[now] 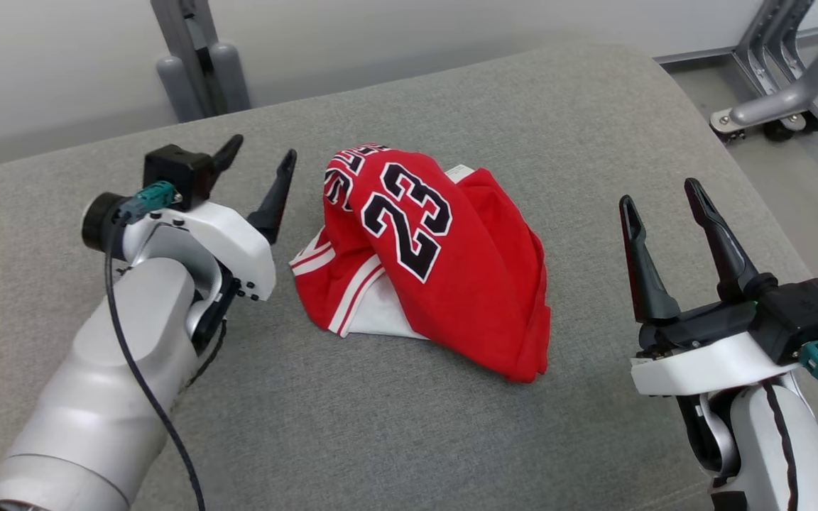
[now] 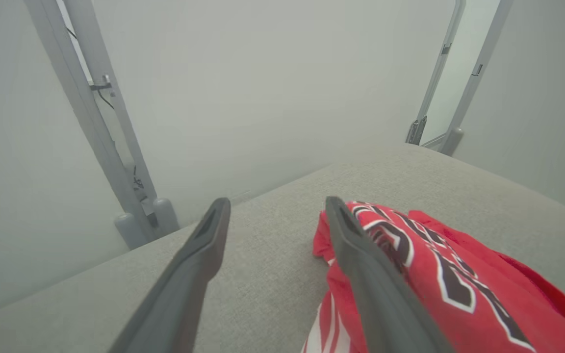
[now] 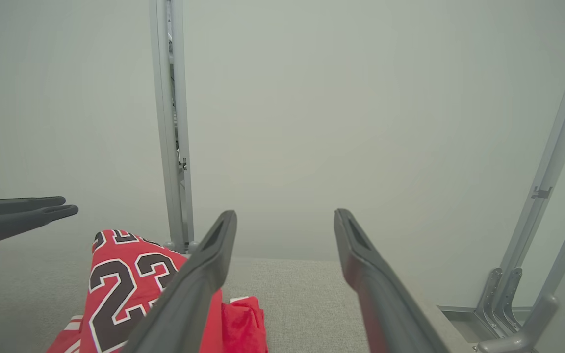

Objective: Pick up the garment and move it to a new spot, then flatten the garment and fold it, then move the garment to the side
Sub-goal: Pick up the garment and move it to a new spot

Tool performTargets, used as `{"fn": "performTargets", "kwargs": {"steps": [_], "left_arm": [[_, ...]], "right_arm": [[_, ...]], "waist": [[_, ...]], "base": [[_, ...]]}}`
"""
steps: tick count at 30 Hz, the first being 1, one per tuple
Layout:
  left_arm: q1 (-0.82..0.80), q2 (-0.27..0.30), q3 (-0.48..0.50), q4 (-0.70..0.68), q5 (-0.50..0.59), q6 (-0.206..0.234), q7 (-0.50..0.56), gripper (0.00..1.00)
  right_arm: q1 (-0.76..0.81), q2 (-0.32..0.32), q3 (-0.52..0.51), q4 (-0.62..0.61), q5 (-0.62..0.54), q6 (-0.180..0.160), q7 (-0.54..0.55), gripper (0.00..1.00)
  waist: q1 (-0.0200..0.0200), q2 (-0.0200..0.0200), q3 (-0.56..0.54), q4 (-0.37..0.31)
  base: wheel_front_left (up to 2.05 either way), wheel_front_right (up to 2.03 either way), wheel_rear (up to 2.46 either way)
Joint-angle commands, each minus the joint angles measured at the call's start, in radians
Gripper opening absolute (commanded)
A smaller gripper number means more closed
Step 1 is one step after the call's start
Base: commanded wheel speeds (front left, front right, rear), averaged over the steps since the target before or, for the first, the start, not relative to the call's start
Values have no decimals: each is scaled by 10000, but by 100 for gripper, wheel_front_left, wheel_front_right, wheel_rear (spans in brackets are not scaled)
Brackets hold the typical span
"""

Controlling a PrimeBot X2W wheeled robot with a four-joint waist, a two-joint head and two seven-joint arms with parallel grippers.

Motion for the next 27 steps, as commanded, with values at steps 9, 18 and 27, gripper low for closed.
{"fn": "performTargets", "kwargs": {"steps": [9,18,27], "left_arm": [[1442,1023,2179,-2862,1031,779,-31,100],[5141,473,4583,-6113,2365,1166,-34,100],[7935,-1045,6325,-7288,3335,757,-35,100]], "right_arm": [[429,-61,-92,-22,-391,-2,-26,100],[843,-61,362,395,-727,0,-26,100],[1282,-62,456,816,-598,0,-26,100]], "waist": [[0,0,-740,1293],[0,0,-1288,2094],[0,0,-1738,2484]], "base": [[0,0,0],[0,0,0],[0,0,0]]}}
